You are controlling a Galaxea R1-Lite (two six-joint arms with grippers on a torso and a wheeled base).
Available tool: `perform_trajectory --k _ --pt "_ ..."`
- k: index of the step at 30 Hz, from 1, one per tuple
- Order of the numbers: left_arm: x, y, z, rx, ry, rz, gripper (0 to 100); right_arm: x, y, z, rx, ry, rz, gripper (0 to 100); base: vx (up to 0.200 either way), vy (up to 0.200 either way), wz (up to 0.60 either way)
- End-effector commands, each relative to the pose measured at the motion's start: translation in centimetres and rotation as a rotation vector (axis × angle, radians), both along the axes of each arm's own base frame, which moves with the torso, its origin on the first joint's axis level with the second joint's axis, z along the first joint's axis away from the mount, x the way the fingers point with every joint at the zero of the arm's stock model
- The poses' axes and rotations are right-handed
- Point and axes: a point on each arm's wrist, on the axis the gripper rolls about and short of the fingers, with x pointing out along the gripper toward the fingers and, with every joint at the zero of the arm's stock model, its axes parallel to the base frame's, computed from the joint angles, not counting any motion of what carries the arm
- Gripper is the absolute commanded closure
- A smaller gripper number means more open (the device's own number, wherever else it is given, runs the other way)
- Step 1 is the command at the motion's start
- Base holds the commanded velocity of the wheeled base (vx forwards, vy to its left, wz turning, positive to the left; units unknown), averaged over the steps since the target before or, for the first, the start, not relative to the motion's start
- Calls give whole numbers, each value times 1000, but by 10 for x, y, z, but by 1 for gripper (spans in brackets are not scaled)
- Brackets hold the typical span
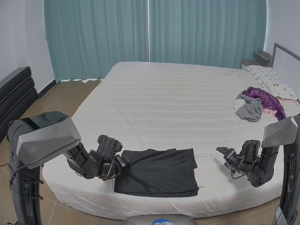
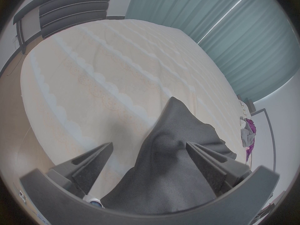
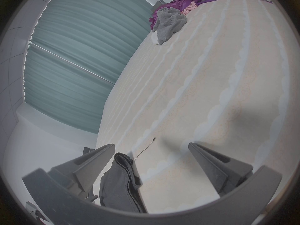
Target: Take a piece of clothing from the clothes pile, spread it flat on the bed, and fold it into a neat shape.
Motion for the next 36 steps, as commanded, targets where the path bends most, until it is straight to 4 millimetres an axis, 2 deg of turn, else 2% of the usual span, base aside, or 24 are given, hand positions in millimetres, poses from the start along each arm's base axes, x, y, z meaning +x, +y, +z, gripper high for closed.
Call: perform_trajectory --k 1,8,10,16,20,22,23,24,26,27,28,30,31,32,33,34,35,36 --pt "0 3 5 -6 -8 6 0 0 0 0 0 -1 1 0 0 0 0" --pt "4 35 41 -74 -73 69 0 1 -1 1 2 -5 -4 0 0 0 0" --pt "5 38 44 -77 -81 76 0 1 -3 2 5 -10 -8 0 0 0 0" --pt "-2 65 88 -89 -192 119 0 -7 -9 28 -2 -61 -43 0 0 0 0" --pt "-17 71 119 -82 -280 110 0 -14 -12 50 -25 -115 -78 0 0 0 0" --pt "-29 81 145 -65 -363 129 0 -21 -19 71 -51 -184 -119 0 0 0 0" --pt "-29 81 145 -65 -363 129 0 -21 -19 71 -51 -184 -119 0 0 0 0" --pt "-39 92 171 -37 -454 163 0 -33 -24 91 -77 -248 -138 0 0 0 0" --pt "-50 99 191 -24 -524 187 0 -44 -28 106 -112 -299 -138 0 0 0 0" --pt "-50 99 191 -24 -524 187 0 -44 -28 106 -112 -299 -138 0 0 0 0" --pt "-66 103 208 -28 -582 192 0 -56 -32 125 -156 -366 -139 0 0 0 0" --pt "-84 105 220 -43 -626 188 0 -69 -35 146 -200 -443 -146 0 0 0 0" --pt "-97 106 227 -51 -656 189 0 -83 -36 163 -217 -507 -164 0 0 0 0" --pt "-99 107 227 -52 -658 190 0 -85 -36 165 -218 -515 -166 0 0 0 0" --pt "-116 111 236 -62 -700 194 0 -109 -35 183 -213 -584 -166 0 0 0 0" --pt "-125 113 242 -68 -728 201 0 -123 -34 189 -209 -611 -160 0 0 0 0" --pt "-125 113 242 -68 -728 201 0 -123 -34 189 -209 -611 -160 0 0 0 0" --pt "-140 118 251 -60 -778 209 0 -145 -34 195 -211 -631 -147 0 0 0 0"
